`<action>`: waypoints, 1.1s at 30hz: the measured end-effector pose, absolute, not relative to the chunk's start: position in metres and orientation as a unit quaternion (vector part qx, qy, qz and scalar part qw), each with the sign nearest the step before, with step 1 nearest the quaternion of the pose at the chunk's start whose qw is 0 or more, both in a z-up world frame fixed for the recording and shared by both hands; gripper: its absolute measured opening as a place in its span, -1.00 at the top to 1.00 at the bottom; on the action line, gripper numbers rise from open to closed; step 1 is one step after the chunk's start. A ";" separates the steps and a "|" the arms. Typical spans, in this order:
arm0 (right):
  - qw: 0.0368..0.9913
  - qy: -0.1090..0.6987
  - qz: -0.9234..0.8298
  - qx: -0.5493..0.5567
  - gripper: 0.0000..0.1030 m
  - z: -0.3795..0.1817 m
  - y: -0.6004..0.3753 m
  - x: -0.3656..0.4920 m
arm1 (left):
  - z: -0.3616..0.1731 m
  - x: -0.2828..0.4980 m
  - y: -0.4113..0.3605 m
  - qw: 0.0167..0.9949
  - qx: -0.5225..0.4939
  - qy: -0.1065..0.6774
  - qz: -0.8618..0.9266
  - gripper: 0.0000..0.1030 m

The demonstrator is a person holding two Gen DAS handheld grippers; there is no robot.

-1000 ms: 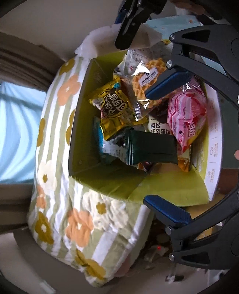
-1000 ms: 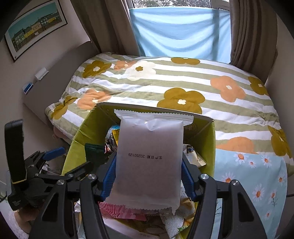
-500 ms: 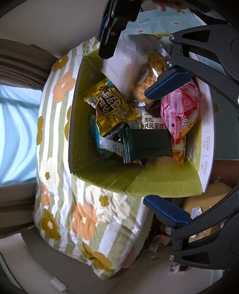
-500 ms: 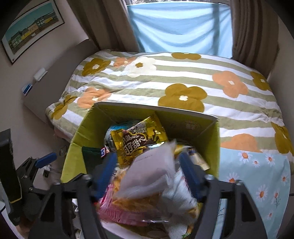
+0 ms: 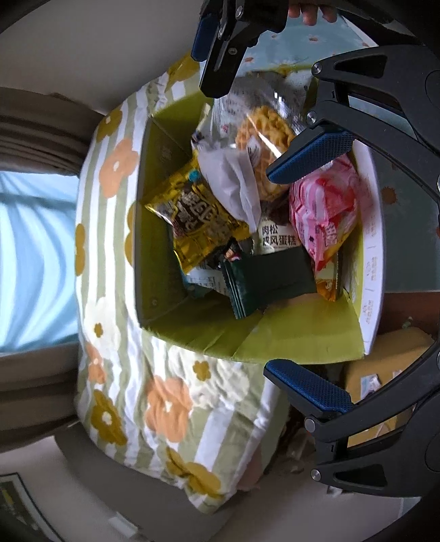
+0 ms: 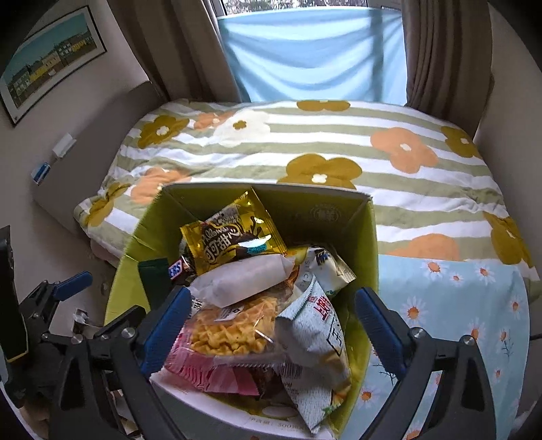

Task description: Organize snacks

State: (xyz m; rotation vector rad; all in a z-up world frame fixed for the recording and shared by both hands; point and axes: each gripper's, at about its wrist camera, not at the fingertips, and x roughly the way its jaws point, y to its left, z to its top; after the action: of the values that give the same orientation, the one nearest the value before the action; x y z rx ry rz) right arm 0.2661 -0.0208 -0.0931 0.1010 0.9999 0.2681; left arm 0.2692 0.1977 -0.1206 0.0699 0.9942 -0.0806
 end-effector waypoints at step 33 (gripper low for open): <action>0.967 0.252 -0.023 0.013 -0.87 0.031 -0.152 0.027 | 0.022 0.046 0.093 0.965 0.022 0.256 -0.056 -0.99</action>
State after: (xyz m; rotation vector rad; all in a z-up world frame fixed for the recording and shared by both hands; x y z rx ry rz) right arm 0.0275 -0.1523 0.0312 0.0254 0.5095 -0.0463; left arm 0.0460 0.0931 0.0221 0.0441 0.5183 -0.1140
